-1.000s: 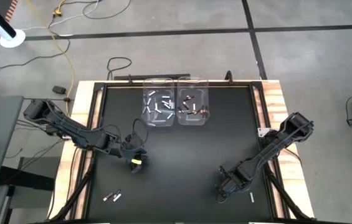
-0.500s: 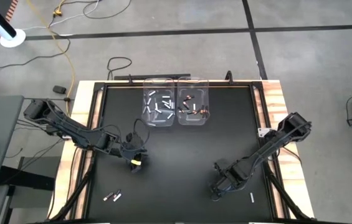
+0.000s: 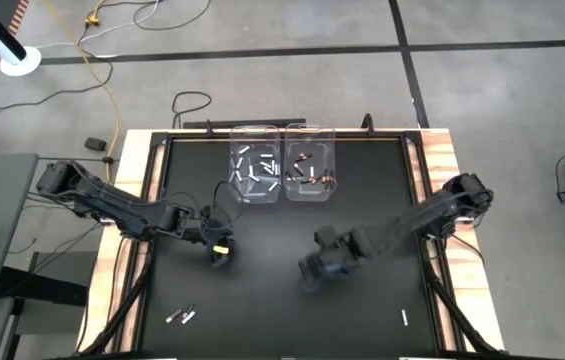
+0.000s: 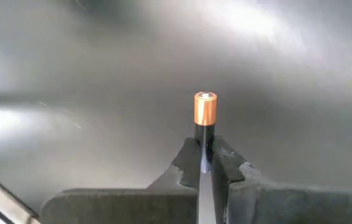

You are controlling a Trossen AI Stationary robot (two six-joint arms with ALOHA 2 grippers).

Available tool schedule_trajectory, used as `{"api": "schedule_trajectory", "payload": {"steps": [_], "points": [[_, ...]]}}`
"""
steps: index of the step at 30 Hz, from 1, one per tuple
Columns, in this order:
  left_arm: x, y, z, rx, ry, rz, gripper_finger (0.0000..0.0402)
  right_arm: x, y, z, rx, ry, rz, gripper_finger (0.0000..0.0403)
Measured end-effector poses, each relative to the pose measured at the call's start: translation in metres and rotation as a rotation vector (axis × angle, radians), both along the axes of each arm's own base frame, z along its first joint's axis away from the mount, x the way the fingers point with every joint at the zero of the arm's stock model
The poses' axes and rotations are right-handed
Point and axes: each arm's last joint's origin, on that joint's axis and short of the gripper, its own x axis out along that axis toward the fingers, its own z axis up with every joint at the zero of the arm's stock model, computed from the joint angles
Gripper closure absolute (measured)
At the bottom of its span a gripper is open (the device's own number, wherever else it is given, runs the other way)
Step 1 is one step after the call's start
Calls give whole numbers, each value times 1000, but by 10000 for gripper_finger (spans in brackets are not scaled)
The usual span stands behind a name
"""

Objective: Sort batteries
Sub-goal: Put the black battery into the right transparent bin

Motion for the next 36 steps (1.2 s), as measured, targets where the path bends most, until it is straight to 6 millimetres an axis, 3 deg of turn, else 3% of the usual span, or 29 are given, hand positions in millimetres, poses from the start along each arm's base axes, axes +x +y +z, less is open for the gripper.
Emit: {"api": "schedule_trajectory", "payload": {"steps": [5, 9, 14, 18, 25, 30, 36], "points": [[0, 8, -1, 19, 24, 18, 301, 28, -49, 29, -100, -78, 108, 383], [0, 15, -2, 21, 38, 51, 301, 41, -104, 56, -215, -103, 178, 383], [1, 27, -2, 7, 31, 119, 301, 42, -178, 88, -311, -130, 251, 384], [2, 38, -2, -23, 20, 212, 301, 32, -230, 97, -362, -129, 299, 389], [2, 52, -1, -77, -4, 343, 301, 16, -290, 88, -437, -72, 350, 391], [4, 56, 0, -115, -37, 404, 301, 26, -317, 45, -362, 30, 442, 391], [3, 56, 0, -146, -49, 449, 301, 42, -335, 3, -275, 157, 539, 391]]}}
